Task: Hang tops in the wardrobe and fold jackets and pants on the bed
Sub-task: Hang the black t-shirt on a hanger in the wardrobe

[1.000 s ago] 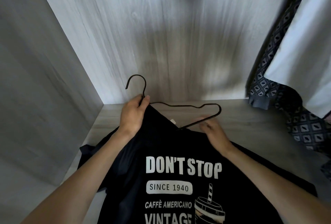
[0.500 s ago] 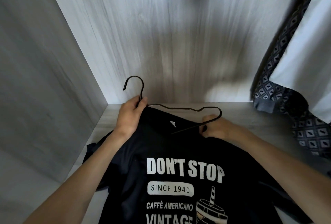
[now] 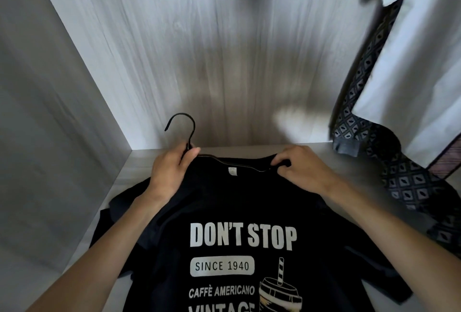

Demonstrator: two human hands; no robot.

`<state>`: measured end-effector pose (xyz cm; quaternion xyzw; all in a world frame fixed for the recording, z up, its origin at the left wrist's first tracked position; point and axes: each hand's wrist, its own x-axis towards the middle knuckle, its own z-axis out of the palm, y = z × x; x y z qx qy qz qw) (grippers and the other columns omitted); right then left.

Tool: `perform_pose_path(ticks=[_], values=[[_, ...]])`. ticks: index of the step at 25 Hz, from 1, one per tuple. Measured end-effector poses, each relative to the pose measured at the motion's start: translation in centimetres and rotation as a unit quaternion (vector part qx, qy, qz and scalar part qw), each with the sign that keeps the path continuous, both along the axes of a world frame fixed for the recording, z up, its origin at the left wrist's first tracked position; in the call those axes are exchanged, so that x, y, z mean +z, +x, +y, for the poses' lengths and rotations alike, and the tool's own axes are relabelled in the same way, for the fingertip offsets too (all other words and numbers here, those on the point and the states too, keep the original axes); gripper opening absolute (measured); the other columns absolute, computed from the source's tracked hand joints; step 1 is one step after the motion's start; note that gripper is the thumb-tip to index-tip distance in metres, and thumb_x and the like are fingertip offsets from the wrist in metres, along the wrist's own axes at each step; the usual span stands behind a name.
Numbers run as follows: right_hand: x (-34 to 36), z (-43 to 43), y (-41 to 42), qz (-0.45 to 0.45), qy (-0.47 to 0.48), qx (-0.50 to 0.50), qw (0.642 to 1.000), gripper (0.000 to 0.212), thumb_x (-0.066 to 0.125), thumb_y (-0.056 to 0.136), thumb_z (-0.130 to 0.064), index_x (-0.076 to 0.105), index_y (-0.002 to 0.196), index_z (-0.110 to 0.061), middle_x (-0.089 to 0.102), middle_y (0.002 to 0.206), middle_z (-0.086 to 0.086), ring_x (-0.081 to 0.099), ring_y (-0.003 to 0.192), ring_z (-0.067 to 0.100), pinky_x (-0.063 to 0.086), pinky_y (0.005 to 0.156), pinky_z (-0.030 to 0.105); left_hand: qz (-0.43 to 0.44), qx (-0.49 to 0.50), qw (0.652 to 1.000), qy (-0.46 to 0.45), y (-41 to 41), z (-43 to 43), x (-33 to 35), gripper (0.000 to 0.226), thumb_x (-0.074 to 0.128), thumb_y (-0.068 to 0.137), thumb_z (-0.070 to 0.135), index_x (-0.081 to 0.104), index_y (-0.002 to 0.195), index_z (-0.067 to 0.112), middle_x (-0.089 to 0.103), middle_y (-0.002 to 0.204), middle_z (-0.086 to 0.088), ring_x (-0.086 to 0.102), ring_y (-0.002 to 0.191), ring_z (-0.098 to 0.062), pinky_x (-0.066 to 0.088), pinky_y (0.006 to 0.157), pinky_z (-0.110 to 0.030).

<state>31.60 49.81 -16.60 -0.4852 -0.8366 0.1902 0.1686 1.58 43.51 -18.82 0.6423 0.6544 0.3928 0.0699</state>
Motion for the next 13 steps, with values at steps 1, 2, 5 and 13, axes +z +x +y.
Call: perform_pose_path(ticks=[1,2,5,13], values=[[0.3,-0.2,-0.4,0.010,-0.015,0.022,1.000,0.026,0.061,0.086,-0.013,0.077,0.106,-0.020,0.067,0.107,-0.006,0.059,0.096,0.006,0.040,0.080,0.013,0.000,-0.010,1.000,-0.002,0.2,0.1,0.2,0.024,0.043,0.094,0.052,0.046,0.076,0.037,0.056,0.063,0.010,0.057,0.063,-0.010,0.042,0.062,-0.032],[0.6,-0.5,-0.9,0.022,-0.042,0.042,0.998,0.025,0.061,0.087,-0.014,0.077,0.106,-0.020,0.069,0.108,-0.007,0.061,0.096,0.005,0.043,0.081,0.013,-0.002,-0.023,1.000,-0.011,0.4,0.2,0.4,0.027,0.042,0.093,0.054,0.050,0.079,0.033,0.058,0.064,0.009,0.059,0.064,-0.009,0.045,0.063,-0.032],[1.0,-0.9,-1.5,0.083,-0.184,0.105,0.974,0.027,0.054,0.094,-0.015,0.077,0.104,-0.024,0.074,0.107,-0.007,0.067,0.098,0.009,0.047,0.090,0.022,-0.015,-0.057,0.998,-0.038,1.0,0.2,0.7,0.041,0.043,0.092,0.057,0.061,0.090,0.020,0.065,0.072,0.004,0.064,0.071,-0.012,0.050,0.071,-0.035],[-2.7,1.1,0.5,0.195,-0.243,0.126,0.942,0.038,0.075,0.084,-0.010,0.068,0.116,-0.030,0.061,0.107,0.002,0.059,0.091,0.011,0.046,0.085,0.022,-0.061,-0.069,0.994,-0.060,0.1,-0.3,0.8,0.021,0.054,0.098,0.037,0.061,0.087,0.020,0.061,0.073,0.004,0.058,0.072,-0.011,0.047,0.073,-0.035]])
